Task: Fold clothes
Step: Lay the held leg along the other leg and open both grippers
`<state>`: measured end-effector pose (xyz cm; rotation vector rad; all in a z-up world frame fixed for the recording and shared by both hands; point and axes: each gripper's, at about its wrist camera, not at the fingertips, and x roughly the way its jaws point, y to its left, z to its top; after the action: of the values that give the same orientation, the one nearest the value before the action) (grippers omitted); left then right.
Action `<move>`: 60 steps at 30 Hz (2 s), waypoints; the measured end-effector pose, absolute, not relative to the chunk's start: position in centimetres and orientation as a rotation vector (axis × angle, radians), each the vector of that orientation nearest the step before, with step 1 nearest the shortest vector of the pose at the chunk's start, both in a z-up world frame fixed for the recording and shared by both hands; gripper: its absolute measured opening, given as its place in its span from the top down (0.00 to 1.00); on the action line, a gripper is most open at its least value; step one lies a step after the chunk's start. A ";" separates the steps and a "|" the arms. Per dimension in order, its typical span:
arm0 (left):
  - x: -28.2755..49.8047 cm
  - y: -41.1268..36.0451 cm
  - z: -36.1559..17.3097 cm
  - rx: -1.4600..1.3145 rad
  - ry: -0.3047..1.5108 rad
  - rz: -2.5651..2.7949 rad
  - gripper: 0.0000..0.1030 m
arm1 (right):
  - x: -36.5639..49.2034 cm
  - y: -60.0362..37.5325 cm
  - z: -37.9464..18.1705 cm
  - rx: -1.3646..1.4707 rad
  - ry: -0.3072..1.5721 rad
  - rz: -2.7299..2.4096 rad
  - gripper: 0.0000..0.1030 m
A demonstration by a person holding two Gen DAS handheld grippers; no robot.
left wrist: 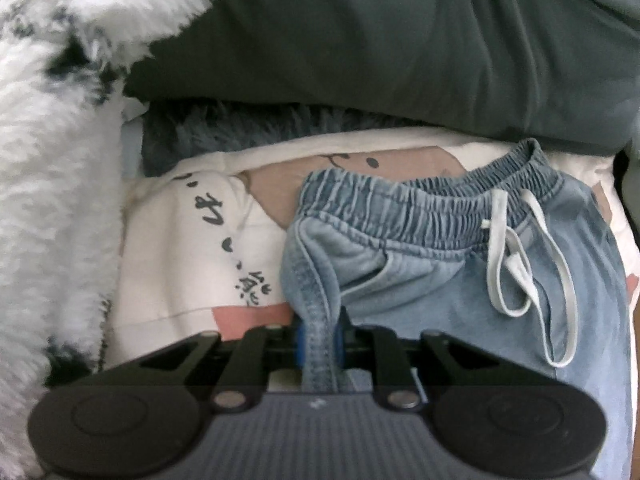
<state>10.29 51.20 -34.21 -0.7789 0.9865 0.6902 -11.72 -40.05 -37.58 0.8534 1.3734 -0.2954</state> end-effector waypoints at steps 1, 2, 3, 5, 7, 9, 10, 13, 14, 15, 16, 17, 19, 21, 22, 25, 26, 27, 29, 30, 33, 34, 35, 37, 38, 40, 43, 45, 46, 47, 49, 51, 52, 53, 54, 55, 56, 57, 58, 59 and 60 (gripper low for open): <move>10.5 51.3 -34.0 -0.771 0.993 0.686 0.85 | -11.8 -39.9 -37.6 0.848 1.375 -0.295 0.93; 10.7 51.4 -33.7 -0.760 0.995 0.681 0.85 | -11.8 -39.8 -37.5 0.843 1.376 -0.294 0.93; 10.9 51.5 -33.4 -0.750 0.998 0.677 0.85 | -11.9 -39.7 -37.5 0.838 1.377 -0.294 0.93; 11.0 51.7 -32.9 -0.745 0.995 0.669 0.85 | -12.0 -39.7 -37.3 0.837 1.374 -0.289 0.93; 10.8 52.1 -32.8 -0.761 0.989 0.664 0.85 | -12.2 -39.6 -37.5 0.841 1.379 -0.290 0.93; 10.5 52.1 -33.5 -0.784 0.999 0.668 0.85 | -12.4 -39.4 -38.0 0.848 1.387 -0.296 0.92; 10.1 52.0 -33.8 -0.812 0.994 0.678 0.83 | -12.5 -39.3 -38.4 0.859 1.390 -0.305 0.92; 9.0 51.8 -34.8 -0.893 0.975 0.709 0.69 | -12.3 -39.2 -39.3 0.880 1.394 -0.312 0.89; 8.6 51.5 -34.9 -0.908 0.966 0.703 0.69 | -12.2 -39.1 -39.1 0.869 1.393 -0.302 0.88; 8.2 51.3 -35.0 -0.921 0.957 0.696 0.68 | -12.0 -39.1 -38.8 0.858 1.387 -0.288 0.87; 7.9 50.9 -35.0 -0.931 0.952 0.685 0.68 | -11.9 -39.1 -38.5 0.849 1.379 -0.276 0.85; 7.5 50.6 -35.1 -0.940 0.947 0.673 0.67 | -11.8 -39.2 -38.1 0.841 1.366 -0.266 0.80; 6.7 50.0 -35.2 -0.970 0.938 0.650 0.66 | -11.5 -39.5 -37.2 0.822 1.338 -0.246 0.73; 6.1 49.4 -35.3 -1.003 0.933 0.632 0.64 | -11.1 -39.9 -36.1 0.798 1.307 -0.224 0.70; 5.8 49.0 -35.3 -1.012 0.930 0.621 0.63 | -10.9 -40.1 -35.6 0.784 1.291 -0.212 0.70; 4.9 47.8 -35.1 -1.028 0.932 0.583 0.55 | -9.7 -40.7 -34.2 0.741 1.233 -0.178 0.70; 4.7 47.4 -35.1 -1.036 0.933 0.571 0.55 | -9.2 -41.0 -33.9 0.730 1.215 -0.168 0.68; 4.4 47.0 -35.2 -1.041 0.937 0.561 0.55 | -8.8 -41.3 -33.7 0.720 1.200 -0.157 0.65; 3.8 46.1 -35.3 -1.050 0.944 0.542 0.55 | -7.7 -41.5 -33.6 0.690 1.186 -0.137 0.62; 3.6 45.7 -35.5 -1.054 0.949 0.537 0.55 | -7.0 -41.5 -33.7 0.671 1.184 -0.128 0.62; 2.8 44.4 -35.8 -1.065 0.961 0.523 0.55 | -5.7 -41.1 -34.3 0.601 1.188 -0.104 0.62; 2.6 44.0 -35.9 -1.069 0.964 0.519 0.55 | -5.3 -41.0 -34.5 0.578 1.189 -0.099 0.62; 2.4 43.6 -35.9 -1.071 0.968 0.516 0.55 | -5.0 -41.1 -34.8 0.561 1.190 -0.100 0.62; 2.1 42.5 -36.0 -1.065 0.983 0.507 0.55 | -4.9 -41.6 -35.3 0.536 1.191 -0.108 0.62; 2.0 42.1 -36.0 -1.056 0.992 0.502 0.55 | -4.6 -41.5 -35.7 0.530 1.190 -0.108 0.62; 1.7 41.3 -36.0 -1.046 1.005 0.494 0.55 | -4.0 -41.5 -36.3 0.520 1.190 -0.099 0.62; 1.2 40.1 -36.1 -1.047 1.020 0.496 0.55 | -2.9 -41.2 -37.0 0.493 1.189 -0.085 0.62; 0.9 39.5 -36.1 -1.046 1.027 0.497 0.55 | -2.2 -41.0 -37.4 0.471 1.190 -0.078 0.62; 0.8 39.2 -36.1 -1.046 1.030 0.498 0.55 | -1.9 -40.8 -37.6 0.457 1.190 -0.071 0.61; 0.7 38.9 -36.1 -1.043 1.034 0.497 0.55 | -1.6 -40.5 -37.7 0.443 1.189 -0.064 0.61; 0.9 38.3 -36.1 -1.029 1.044 0.498 0.55 | -1.0 -40.1 -37.9 0.412 1.188 -0.048 0.57; 0.9 38.0 -36.1 -1.019 1.054 0.502 0.55 | -0.5 -39.6 -38.0 0.374 1.179 -0.034 0.52; 0.8 37.8 -36.0 -1.014 1.060 0.507 0.54 | -0.3 -39.4 -38.0 0.367 1.170 -0.029 0.51; 0.7 37.7 -36.0 -1.009 1.063 0.513 0.54 | -0.2 -39.3 -38.0 0.358 1.161 -0.024 0.50; 0.7 37.6 -36.0 -1.005 1.065 0.519 0.54 | 0.0 -39.2 -38.1 0.348 1.156 -0.019 0.50; 0.8 37.5 -36.0 -1.002 1.067 0.521 0.54 | 0.2 -39.1 -38.1 0.338 1.150 -0.014 0.54; 0.8 37.4 -36.0 -0.999 1.069 0.524 0.54 | 0.3 -39.0 -38.0 0.326 1.147 -0.012 0.63; 0.9 37.3 -36.0 -0.996 1.071 0.527 0.54 | 0.4 -38.9 -37.9 0.314 1.151 -0.013 0.74; 1.0 37.3 -35.9 -0.994 1.072 0.528 0.54 | 0.5 -39.0 -37.8 0.308 1.155 -0.015 0.78; 1.1 37.3 -35.9 -0.992 1.073 0.529 0.53 | 0.5 -39.0 -37.7 0.306 1.159 -0.015 0.88; 1.1 37.4 -35.9 -0.993 1.073 0.530 0.53 | 0.4 -39.1 -37.6 0.308 1.161 -0.017 0.90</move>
<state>1.10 37.35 -35.90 -0.9930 1.0729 0.5296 0.41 -39.09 -37.57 0.3084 1.1611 -0.0166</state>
